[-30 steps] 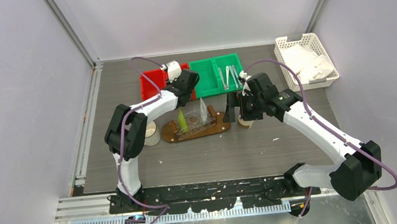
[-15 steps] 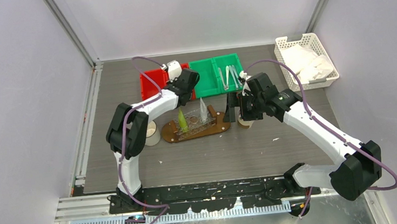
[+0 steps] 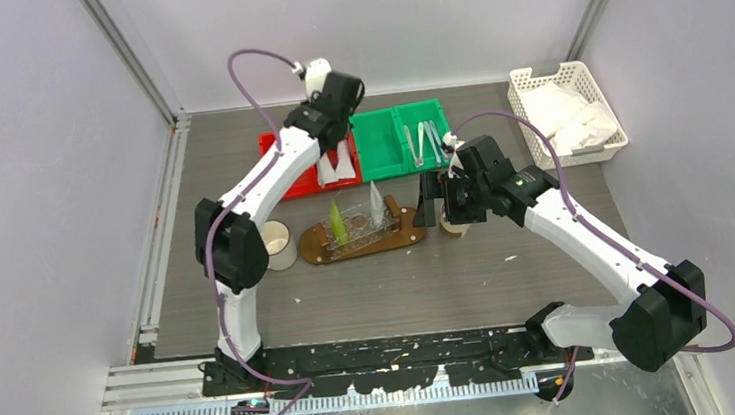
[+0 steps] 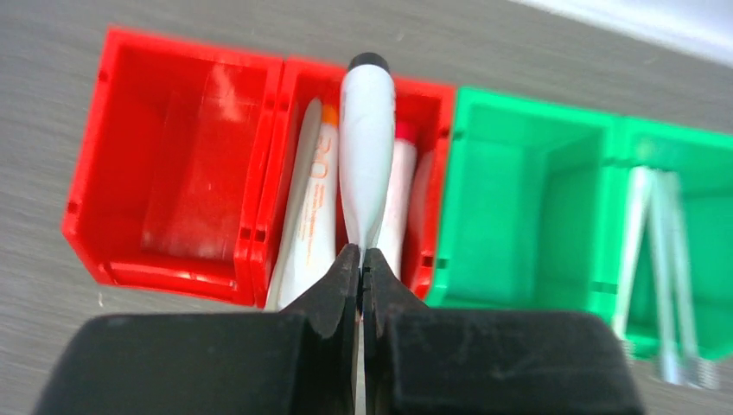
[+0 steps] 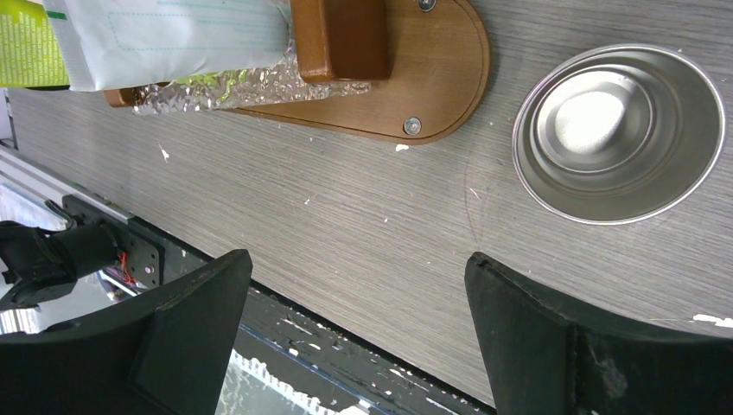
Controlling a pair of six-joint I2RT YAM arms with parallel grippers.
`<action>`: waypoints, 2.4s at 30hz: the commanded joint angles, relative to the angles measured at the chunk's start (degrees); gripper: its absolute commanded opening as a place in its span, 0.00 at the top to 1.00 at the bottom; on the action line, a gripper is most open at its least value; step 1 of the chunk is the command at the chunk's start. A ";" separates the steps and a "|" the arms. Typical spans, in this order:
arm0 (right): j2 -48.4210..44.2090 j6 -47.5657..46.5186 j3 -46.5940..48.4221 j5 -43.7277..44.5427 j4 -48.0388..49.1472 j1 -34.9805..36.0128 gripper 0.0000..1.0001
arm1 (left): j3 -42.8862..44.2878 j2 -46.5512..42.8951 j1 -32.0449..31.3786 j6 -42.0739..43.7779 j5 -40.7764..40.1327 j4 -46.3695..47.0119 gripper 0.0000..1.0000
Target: Prepare toiletry sets of a toothbrush and toothpaste on the tray
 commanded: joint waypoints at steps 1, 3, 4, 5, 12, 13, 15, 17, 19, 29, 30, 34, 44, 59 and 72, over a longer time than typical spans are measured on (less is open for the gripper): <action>-1.25 -0.20 0.34 -0.61 1.89 -0.16 0.00 | 16.36 0.65 1.87 4.10 4.96 -16.78 0.99; -1.50 -0.17 0.29 -0.73 1.95 -0.14 0.00 | 22.42 1.26 2.54 5.17 8.62 -22.51 0.99; -1.60 -0.21 0.33 -0.86 2.03 -0.13 0.00 | 25.57 1.59 3.04 5.34 10.72 -25.60 0.99; -1.71 -0.16 0.42 -0.83 1.97 -0.16 0.00 | 28.48 1.97 3.62 5.56 14.25 -28.43 0.99; -2.92 -0.37 3.38 1.01 1.32 -0.17 0.00 | 33.74 -1.10 7.62 1.78 37.96 -38.69 0.99; -2.80 -0.30 4.90 2.01 1.40 -0.26 0.00 | 33.05 -2.14 7.53 1.33 40.53 -39.53 0.99; -1.82 0.12 8.23 4.35 2.87 -0.58 0.00 | 29.84 -5.92 7.42 0.82 45.45 -39.67 0.99; 0.03 0.02 12.27 4.52 5.06 -1.48 0.00 | 26.81 -9.02 7.42 0.69 48.47 -39.55 0.99; 3.50 0.27 17.56 3.76 6.33 -3.15 0.00 | 24.59 -13.32 7.46 1.02 50.01 -39.68 0.99; 26.25 9.67 36.59 -16.26 16.45 -12.55 0.00 | 28.87 -22.14 10.55 1.38 57.44 -42.23 0.99; 28.24 10.97 37.96 -18.48 17.24 -12.77 0.00 | 28.14 -22.73 10.58 0.97 58.69 -41.88 0.99; 33.31 14.48 43.13 -22.89 20.70 -12.82 0.00 | 22.85 -25.40 10.58 0.32 60.38 -40.92 0.99; 36.61 18.63 51.55 -30.50 23.53 -11.83 0.00 | 12.98 -28.40 10.58 -1.45 59.59 -33.87 0.99; 24.78 6.42 37.09 -19.40 10.88 -9.53 0.00 | 24.79 -20.42 10.58 -1.60 53.42 -40.14 0.99; 30.14 7.15 42.39 -19.96 8.52 -10.07 0.00 | 35.57 -15.31 5.85 -4.72 46.73 -53.53 0.99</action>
